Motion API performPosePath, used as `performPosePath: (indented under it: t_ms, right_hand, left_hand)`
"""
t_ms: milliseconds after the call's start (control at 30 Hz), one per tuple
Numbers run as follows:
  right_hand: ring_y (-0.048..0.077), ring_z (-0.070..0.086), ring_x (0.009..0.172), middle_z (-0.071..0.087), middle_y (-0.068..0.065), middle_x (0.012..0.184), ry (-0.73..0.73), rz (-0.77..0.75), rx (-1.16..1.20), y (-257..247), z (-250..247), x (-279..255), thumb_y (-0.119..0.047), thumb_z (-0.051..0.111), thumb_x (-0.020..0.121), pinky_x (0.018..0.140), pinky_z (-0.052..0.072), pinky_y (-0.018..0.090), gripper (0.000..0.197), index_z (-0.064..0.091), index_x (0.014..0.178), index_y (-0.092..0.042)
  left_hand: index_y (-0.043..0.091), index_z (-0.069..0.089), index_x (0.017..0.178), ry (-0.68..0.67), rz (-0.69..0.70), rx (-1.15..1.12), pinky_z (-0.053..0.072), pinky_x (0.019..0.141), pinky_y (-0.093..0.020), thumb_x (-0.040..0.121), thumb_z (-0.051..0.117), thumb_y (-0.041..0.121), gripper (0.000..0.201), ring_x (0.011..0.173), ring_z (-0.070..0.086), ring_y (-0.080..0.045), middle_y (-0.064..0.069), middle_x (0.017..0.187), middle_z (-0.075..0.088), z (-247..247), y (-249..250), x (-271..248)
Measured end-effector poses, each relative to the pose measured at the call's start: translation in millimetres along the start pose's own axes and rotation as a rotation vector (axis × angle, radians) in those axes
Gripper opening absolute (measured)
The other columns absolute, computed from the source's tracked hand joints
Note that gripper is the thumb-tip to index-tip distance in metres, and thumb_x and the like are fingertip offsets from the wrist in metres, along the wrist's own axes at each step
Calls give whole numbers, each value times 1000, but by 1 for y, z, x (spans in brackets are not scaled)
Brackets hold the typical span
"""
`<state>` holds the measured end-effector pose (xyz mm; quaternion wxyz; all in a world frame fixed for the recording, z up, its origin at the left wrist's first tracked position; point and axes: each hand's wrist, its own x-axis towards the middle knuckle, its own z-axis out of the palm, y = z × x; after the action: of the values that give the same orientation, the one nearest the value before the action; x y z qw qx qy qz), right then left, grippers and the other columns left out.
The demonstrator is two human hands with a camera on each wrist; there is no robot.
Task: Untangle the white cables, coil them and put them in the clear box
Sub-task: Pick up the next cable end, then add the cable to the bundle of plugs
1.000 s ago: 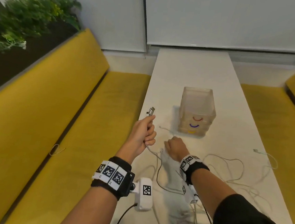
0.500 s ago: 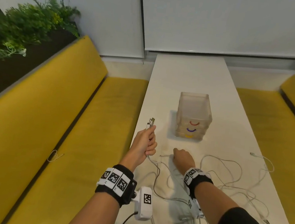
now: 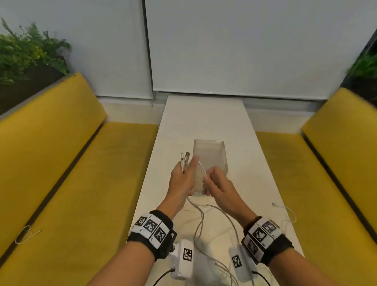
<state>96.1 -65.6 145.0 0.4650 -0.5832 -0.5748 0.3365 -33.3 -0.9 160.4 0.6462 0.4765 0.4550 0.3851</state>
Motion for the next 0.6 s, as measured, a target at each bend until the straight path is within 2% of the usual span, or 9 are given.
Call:
performPosePath:
  t_ms: [67,133,200,300,367,433,500,533,600]
  right_hand:
    - [22,58,75,59,17,88,-2,-88,-99,-9,-8,-5,-26,48,102,67,48,32,23,51,97,-4]
    - [23,65,84,63,12,91,-1,-107,-133,-16,-17,-7,-22,48,102,74,53,35,18,52,98,-5]
    - [21,69,84,67,10,89,-8,-102,-130,-23,-26,-9,-20,48,102,75,55,31,18,50,98,-3]
    - [18,65,72,66,4,78,-59,-54,-102,-32,-40,-8,-22,48,101,69,53,32,19,49,101,-4]
    - [24,57,70,63,13,78,-60,-51,-70,-35,-51,-5,-25,56,96,66,48,36,23,50,90,-3]
    - [29,50,69,56,21,76,-94,-29,-42,-37,-63,-1,-26,63,90,66,43,42,32,48,76,0]
    - [20,38,60,41,12,63,-136,0,-83,-34,-75,1,-26,67,89,60,33,33,43,43,63,-2]
    - [15,32,55,34,6,58,-122,17,-162,-30,-81,1,-25,67,90,56,27,30,46,39,57,-8]
    - [11,26,50,29,-1,52,-56,76,-284,-11,-93,0,-23,65,91,53,22,29,51,34,52,-16]
  left_hand:
    - [19,50,90,-51,39,52,38,42,-23,82,75,54,44,49,45,-9,5,66,50,14,9,-2]
    - [15,53,87,-70,87,119,41,44,-24,85,75,47,38,52,53,-13,0,70,57,27,13,-4]
    - [16,59,84,-75,153,174,43,46,-23,97,63,42,28,54,57,-14,3,64,61,38,19,-7]
    - [21,56,74,-102,245,216,42,48,-14,105,46,40,37,49,58,0,13,48,58,52,38,-21]
    - [19,52,70,-136,288,183,43,51,-12,106,42,40,43,50,56,1,11,49,57,53,47,-26]
    - [16,50,67,-220,293,136,51,62,-25,105,40,46,50,62,61,-12,0,60,63,48,55,-28]
    - [16,47,61,-310,287,30,52,71,-36,102,41,51,54,66,64,-24,-9,59,63,39,64,-31]
    - [18,47,58,-326,287,-55,51,68,-36,101,41,52,55,61,63,-25,-7,54,57,34,70,-33]
    - [23,45,53,-331,311,-233,45,48,-29,103,39,49,56,45,46,-15,2,49,40,22,89,-37]
